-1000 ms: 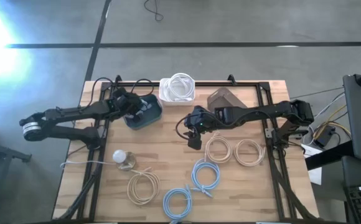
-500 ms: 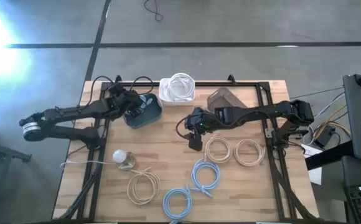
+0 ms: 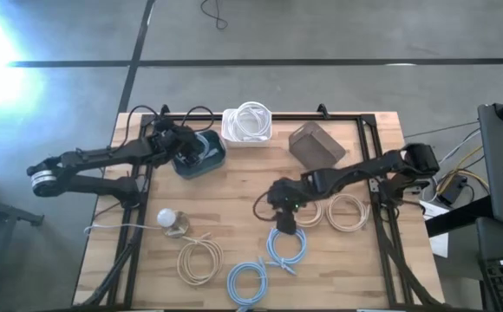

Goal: Sort HDMI cables
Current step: Put the top blue HDMI cable into the blue bin

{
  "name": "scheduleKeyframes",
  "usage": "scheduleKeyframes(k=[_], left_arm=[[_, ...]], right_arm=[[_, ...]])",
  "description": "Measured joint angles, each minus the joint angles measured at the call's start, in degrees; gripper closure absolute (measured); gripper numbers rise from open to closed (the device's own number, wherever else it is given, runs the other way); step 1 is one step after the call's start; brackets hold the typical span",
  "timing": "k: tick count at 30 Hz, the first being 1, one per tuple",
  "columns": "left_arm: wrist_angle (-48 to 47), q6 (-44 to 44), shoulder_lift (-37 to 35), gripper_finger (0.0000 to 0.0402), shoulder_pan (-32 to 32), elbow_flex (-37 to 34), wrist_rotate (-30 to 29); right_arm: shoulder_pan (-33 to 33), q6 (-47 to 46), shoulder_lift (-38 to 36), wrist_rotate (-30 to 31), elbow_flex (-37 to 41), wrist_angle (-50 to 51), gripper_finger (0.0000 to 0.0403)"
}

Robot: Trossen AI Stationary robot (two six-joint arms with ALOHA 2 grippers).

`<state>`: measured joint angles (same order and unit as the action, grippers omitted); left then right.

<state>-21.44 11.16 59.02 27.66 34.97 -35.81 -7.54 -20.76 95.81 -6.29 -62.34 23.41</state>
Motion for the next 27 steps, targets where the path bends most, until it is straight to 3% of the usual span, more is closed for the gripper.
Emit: scheduleKeyframes(k=[8,20,27], left_arm=[[0.0,-0.2,-0.1,0.0200,-1.0,2.8,-0.1],[0.7,-0.7,-0.1,0.0200,-1.9,4.3,2.5],[1.5,-1.2,-0.1,0.0200,-2.0,4.3,3.8]], right_arm=[[-4.3,-4.8,0.0,0.2,4.6,-2.6,0.0229],[-10.8,-41.6,0.0,0.0,-2.9,10.2,0.0229],[-14.6,-58.5,-0.1,0.0,0.4,10.4,0.0230]])
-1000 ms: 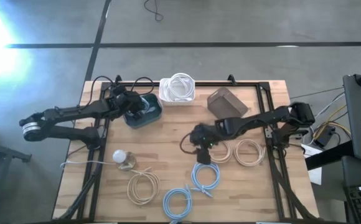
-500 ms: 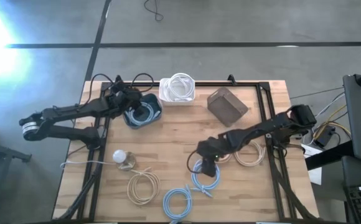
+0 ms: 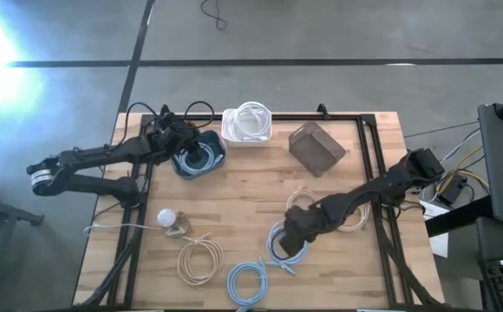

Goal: Sort HDMI cables
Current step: Put the top blue HDMI cable into the blue bin

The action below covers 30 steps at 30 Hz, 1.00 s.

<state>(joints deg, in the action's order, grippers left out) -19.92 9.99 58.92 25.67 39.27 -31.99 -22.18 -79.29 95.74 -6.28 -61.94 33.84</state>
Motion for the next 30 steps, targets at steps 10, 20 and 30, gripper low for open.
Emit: scheduleKeyframes(k=[10,20,30], left_arm=[[4.4,-0.8,0.0,0.0200,0.0,-0.1,2.2],[10.1,1.4,0.2,0.0200,-0.1,-0.2,11.9],[10.5,1.6,0.2,0.0200,-0.1,-0.2,11.8]], right_arm=[[-1.6,-12.3,3.2,0.0,4.7,-1.7,0.0234],[-1.6,-8.6,6.6,0.4,-0.4,0.1,0.0239],[-2.0,-7.5,7.2,3.7,-4.2,5.3,0.0246]])
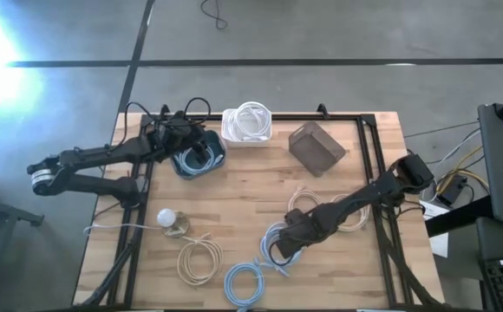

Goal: Sort HDMI cables
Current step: Put the top blue HDMI cable into the blue bin

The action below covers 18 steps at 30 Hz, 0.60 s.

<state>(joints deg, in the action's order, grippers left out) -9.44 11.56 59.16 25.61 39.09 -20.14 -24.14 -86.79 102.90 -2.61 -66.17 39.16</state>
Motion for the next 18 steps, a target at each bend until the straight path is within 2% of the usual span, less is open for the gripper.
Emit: scheduleKeyframes(k=[8,14,18], left_arm=[[0.0,0.0,0.0,0.0200,0.0,0.0,0.0],[0.0,0.0,0.0,0.0200,0.0,0.0,0.0],[0.0,0.1,0.0,0.0200,0.0,0.0,0.0]], right_arm=[[0.2,-1.3,3.7,-2.4,1.8,-2.4,0.0248],[0.2,-0.3,4.5,-1.9,2.4,-2.1,0.0249],[0.1,2.7,4.6,0.0,2.5,-1.9,0.0274]])
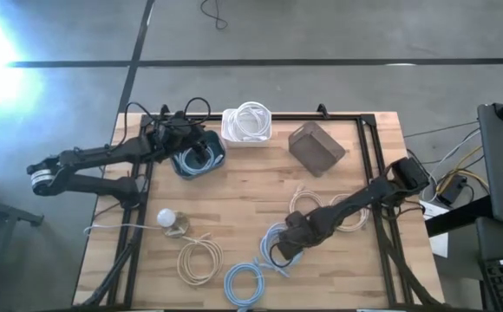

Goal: Sort HDMI cables
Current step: Put the top blue HDMI cable into the blue bin

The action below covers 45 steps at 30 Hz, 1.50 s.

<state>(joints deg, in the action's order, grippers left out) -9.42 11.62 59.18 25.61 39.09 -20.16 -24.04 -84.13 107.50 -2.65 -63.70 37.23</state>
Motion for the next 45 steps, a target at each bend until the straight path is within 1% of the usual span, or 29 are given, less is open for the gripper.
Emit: scheduleKeyframes(k=[8,11,18,21,23,25,27,29,32,34,35,37,40,43,45], left_arm=[[0.9,0.0,0.0,0.0200,0.0,0.0,0.0],[1.6,0.0,0.0,0.0200,0.0,0.0,0.0],[1.9,0.0,0.0,0.0200,0.0,0.0,0.0],[2.0,-0.1,0.0,0.0200,0.0,0.0,1.1],[2.0,-0.9,0.0,0.0200,0.0,0.0,3.8],[2.2,-2.5,0.0,0.0200,0.0,0.0,8.6],[2.4,-4.4,0.0,0.0200,0.0,0.0,15.5],[2.4,-6.6,0.0,0.0200,0.0,0.0,23.7],[2.5,-8.7,0.0,0.0200,0.0,0.0,36.6],[2.6,-11.1,0.3,0.0200,0.0,0.0,43.1],[2.6,-12.9,0.6,0.0200,0.0,0.0,45.3],[2.6,-15.3,1.2,0.0200,-0.2,0.0,47.1],[2.6,-16.4,2.6,0.0200,-0.7,0.0,47.2],[3.3,-16.6,4.9,0.0200,-1.1,0.0,47.3],[4.0,-16.8,6.6,0.0200,-1.5,0.0,47.3]], right_arm=[[0.5,10.6,0.2,2.0,-2.1,-0.4,0.0360],[1.0,13.5,0.2,3.1,-2.5,-0.7,0.0385],[2.0,17.8,0.3,3.4,-3.6,-0.9,0.0392],[2.3,21.1,0.1,5.9,-5.3,-0.8,0.0393],[2.5,24.2,-0.7,9.1,-6.7,-0.9,0.0393],[2.7,28.3,-1.3,13.5,-8.1,-1.0,0.0393],[3.1,34.0,-1.4,19.8,-9.2,-1.0,0.0394],[3.9,40.7,-1.4,25.7,-9.9,-1.0,0.0394],[5.8,49.2,-1.4,32.8,-10.1,-2.1,0.0392],[7.3,53.0,-1.4,37.9,-9.9,-3.9,0.0392],[8.1,54.7,-1.4,40.3,-9.9,-4.8,0.0392],[9.7,58.9,-1.4,44.3,-9.8,-7.9,0.0392],[12.0,65.7,-1.4,47.7,-9.6,-13.9,0.0391],[14.4,70.3,-1.4,48.1,-9.2,-20.3,0.0390],[15.9,72.7,-1.4,48.0,-9.1,-22.2,0.0390]])
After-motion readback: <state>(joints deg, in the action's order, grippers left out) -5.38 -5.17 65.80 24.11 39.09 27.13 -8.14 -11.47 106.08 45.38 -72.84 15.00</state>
